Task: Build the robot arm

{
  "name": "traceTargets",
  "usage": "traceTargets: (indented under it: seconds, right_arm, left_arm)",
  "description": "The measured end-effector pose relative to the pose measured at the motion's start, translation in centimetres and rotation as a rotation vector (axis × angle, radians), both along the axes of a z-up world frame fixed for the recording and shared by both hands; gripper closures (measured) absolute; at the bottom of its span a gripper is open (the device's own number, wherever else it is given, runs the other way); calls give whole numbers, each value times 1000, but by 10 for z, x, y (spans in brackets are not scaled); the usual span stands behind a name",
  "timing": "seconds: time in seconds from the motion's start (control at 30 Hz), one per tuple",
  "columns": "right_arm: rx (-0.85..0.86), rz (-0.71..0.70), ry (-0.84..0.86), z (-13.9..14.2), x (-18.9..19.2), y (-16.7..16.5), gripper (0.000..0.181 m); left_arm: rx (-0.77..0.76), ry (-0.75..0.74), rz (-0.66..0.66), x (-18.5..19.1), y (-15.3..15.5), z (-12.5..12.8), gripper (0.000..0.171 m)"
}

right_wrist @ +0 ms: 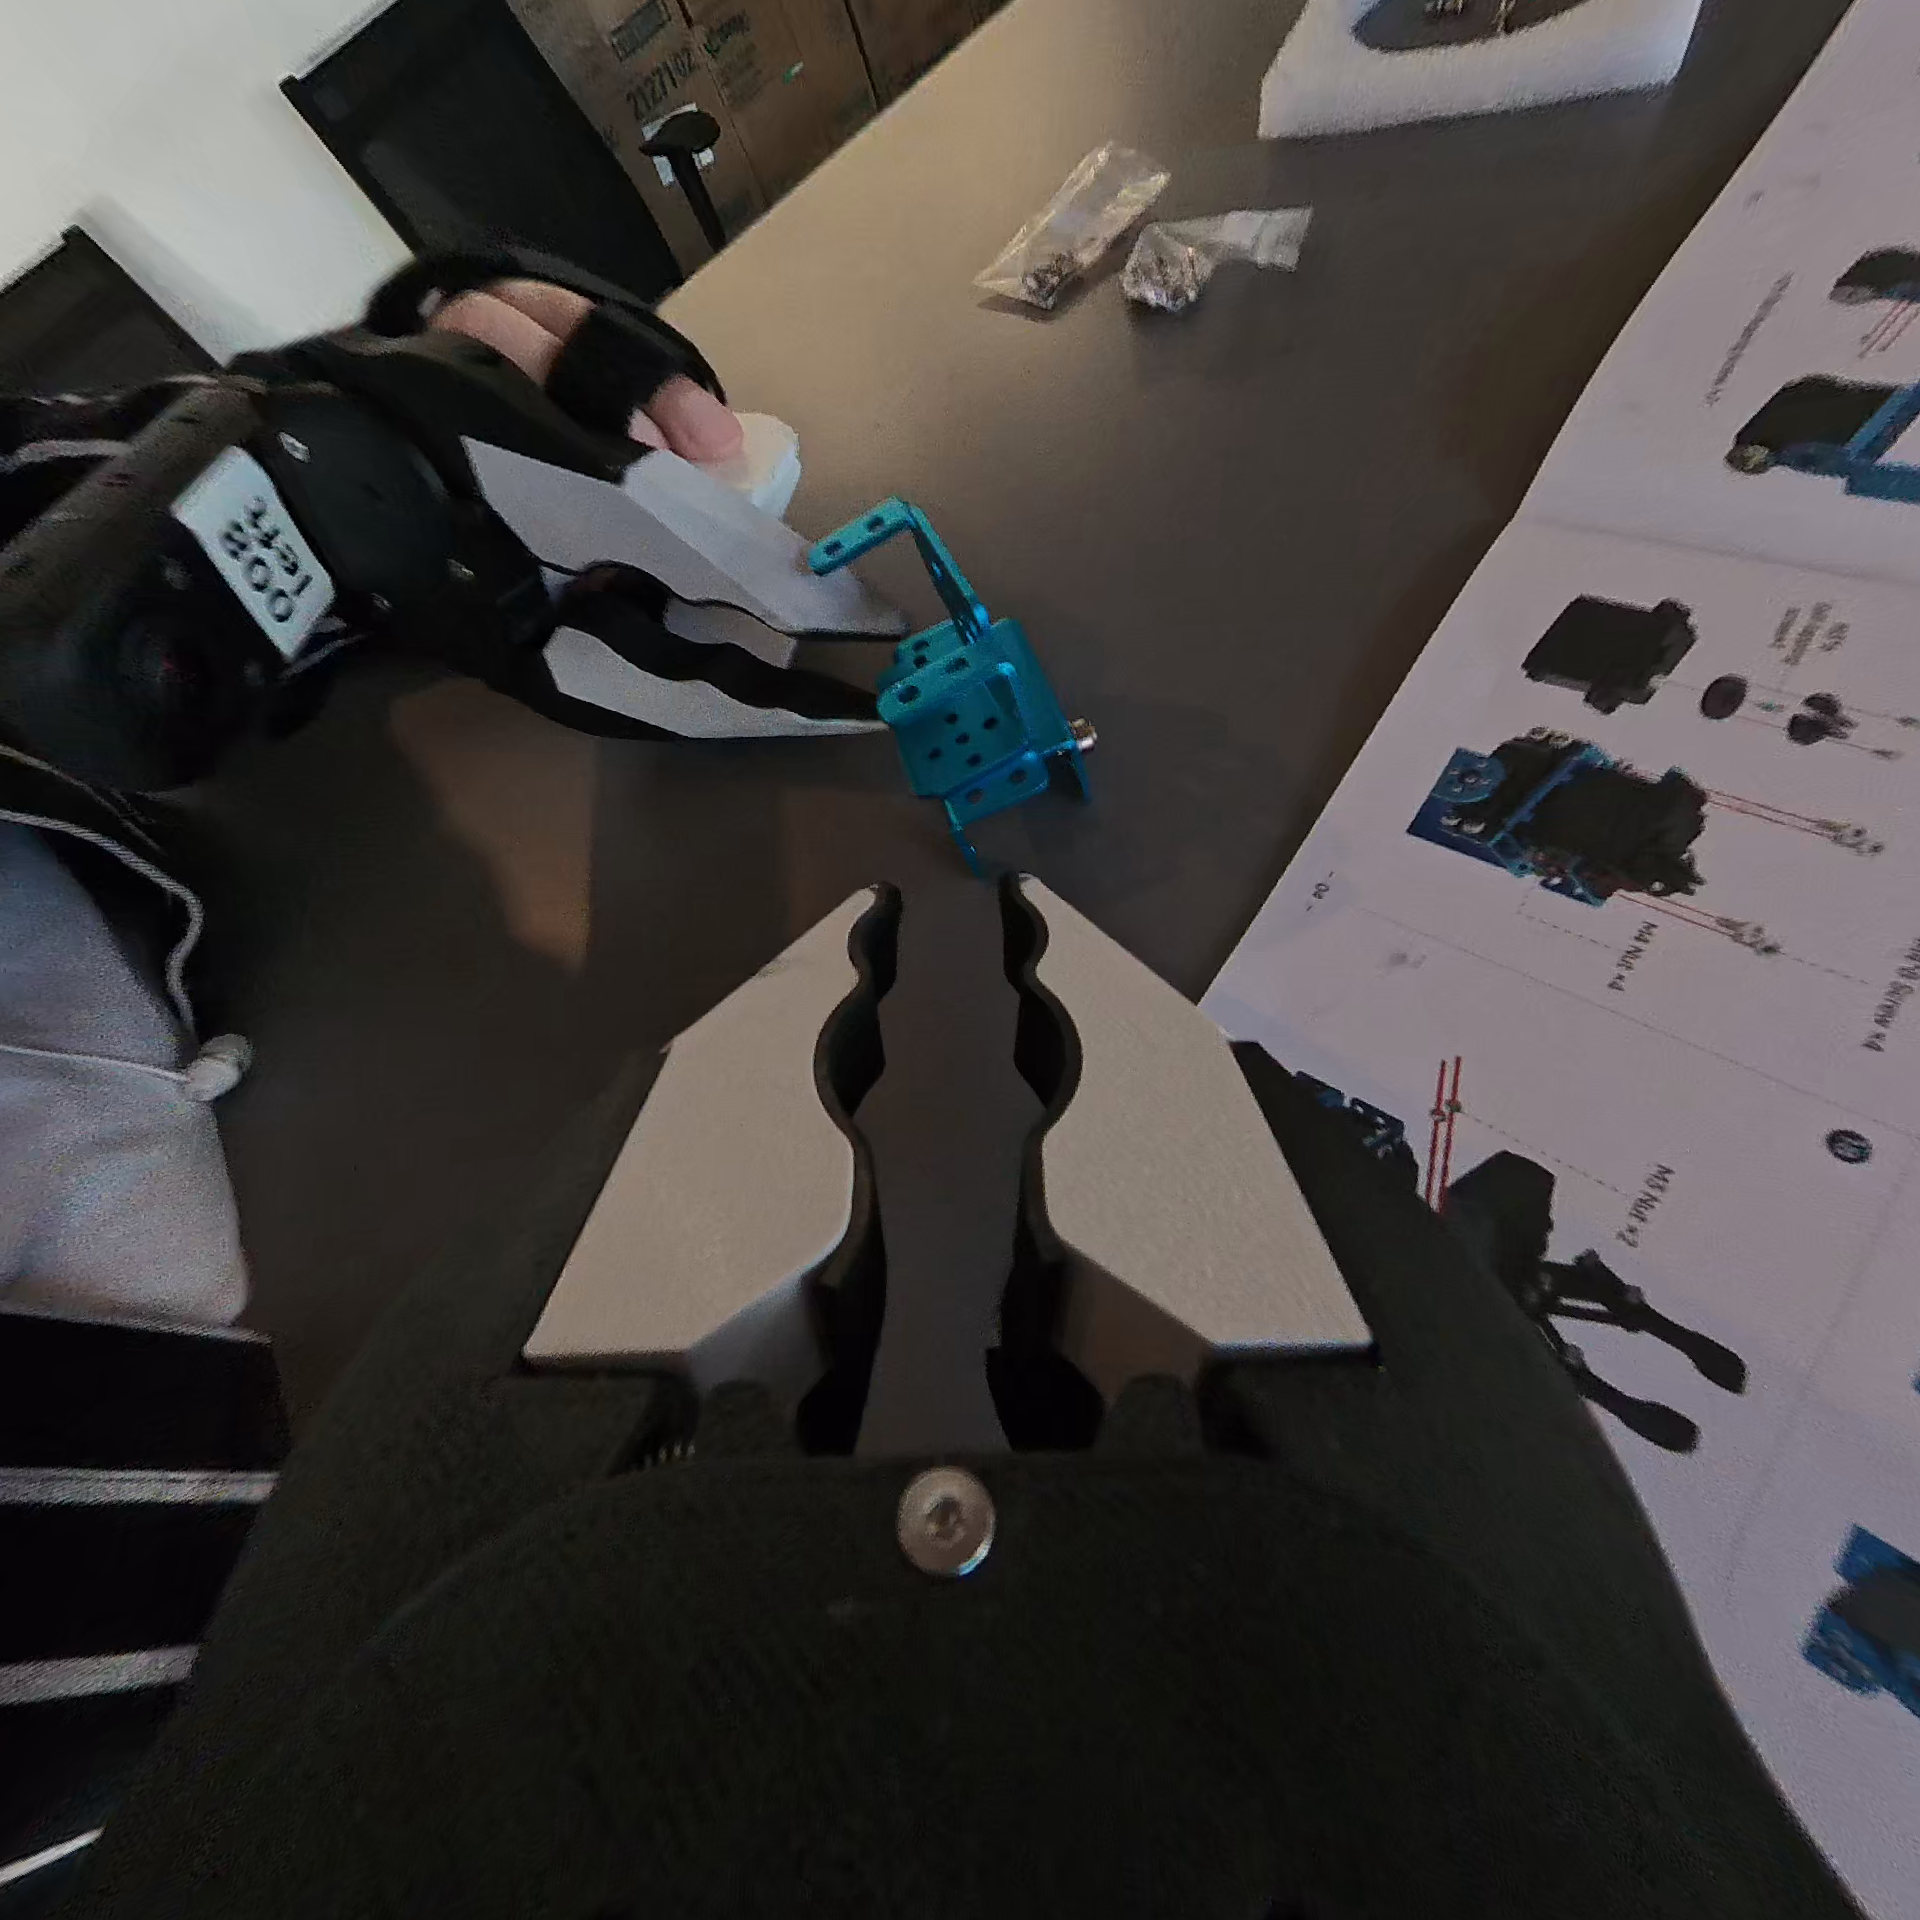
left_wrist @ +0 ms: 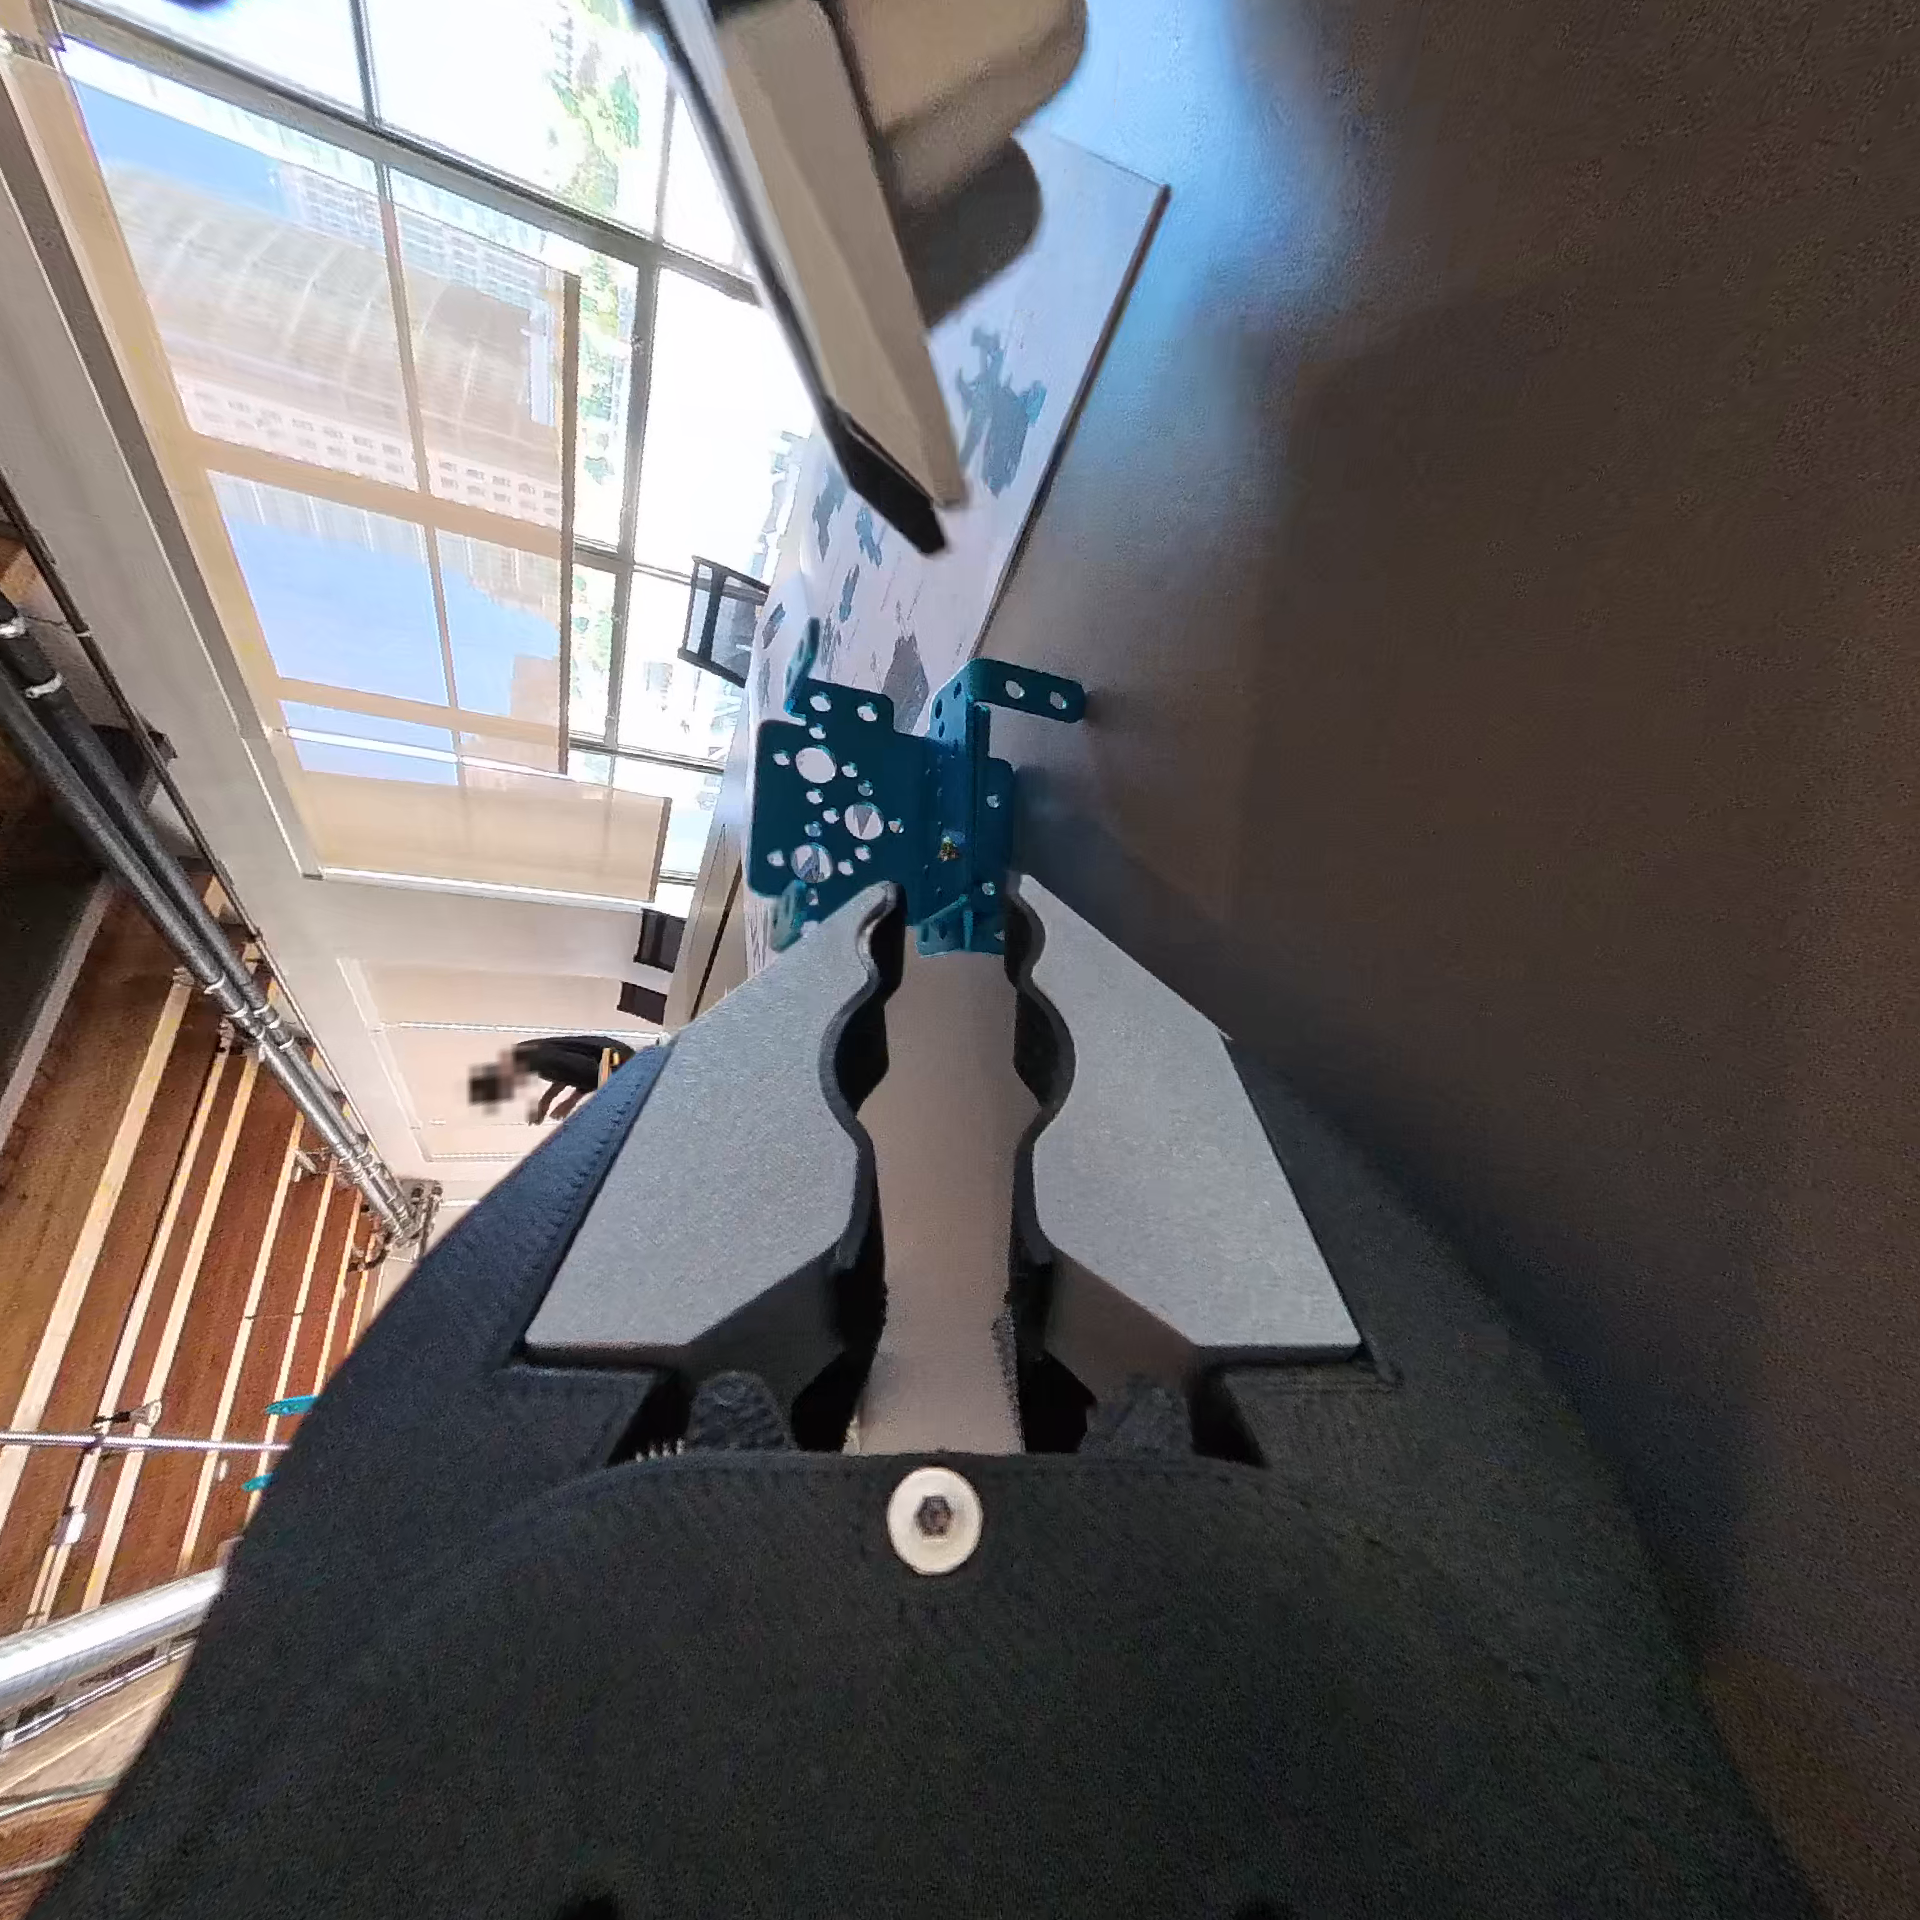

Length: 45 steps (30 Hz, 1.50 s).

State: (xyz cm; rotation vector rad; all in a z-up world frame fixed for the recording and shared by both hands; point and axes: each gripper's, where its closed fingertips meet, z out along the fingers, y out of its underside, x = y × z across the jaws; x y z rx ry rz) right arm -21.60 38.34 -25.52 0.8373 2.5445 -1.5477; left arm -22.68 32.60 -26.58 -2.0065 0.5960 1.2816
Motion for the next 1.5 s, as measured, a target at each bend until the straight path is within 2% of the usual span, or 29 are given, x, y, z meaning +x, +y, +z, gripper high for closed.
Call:
traceTargets:
  seconds: [0.07,0.17,0.23,0.3,0.4,0.53,0.67,0.73,0.83,1.07,1.2,1.5]
  right_arm:
    - [-1,15,59,29,1,4,161]
    - [38,22,183,96,-27,-2,162]
    - [89,94,215,131,-53,-29,157]
    - [220,141,260,142,-97,-62,158]
    - [401,271,289,122,-161,-118,161]
    - [598,402,283,58,-231,-167,166]
    - [745,525,347,2,-277,-187,172]
    - [796,583,387,-16,-297,-189,172]
    - [763,665,383,-21,-306,-202,172]
    - [804,810,376,-33,-313,-213,167]
    - [867,836,348,-39,-317,-209,168]
    - [877,856,331,-39,-316,-213,170]
  left_arm:
    - [-11,9,-2,0,-1,-2,156]
    - [-11,10,-13,1,1,-2,156]
    - [-2,6,-13,1,1,1,153]
    - [10,-10,-18,6,-1,6,155]
    - [19,-76,-48,24,-4,6,162]
    - [40,-152,-30,37,-10,1,159]
    - [143,-246,15,26,-18,6,160]
    - [190,-294,37,16,-21,10,161]
    - [243,-314,35,12,-24,18,163]
    - [273,-361,39,7,-27,18,163]
    - [280,-372,42,7,-28,19,163]
    - [275,-376,52,5,-29,18,163]
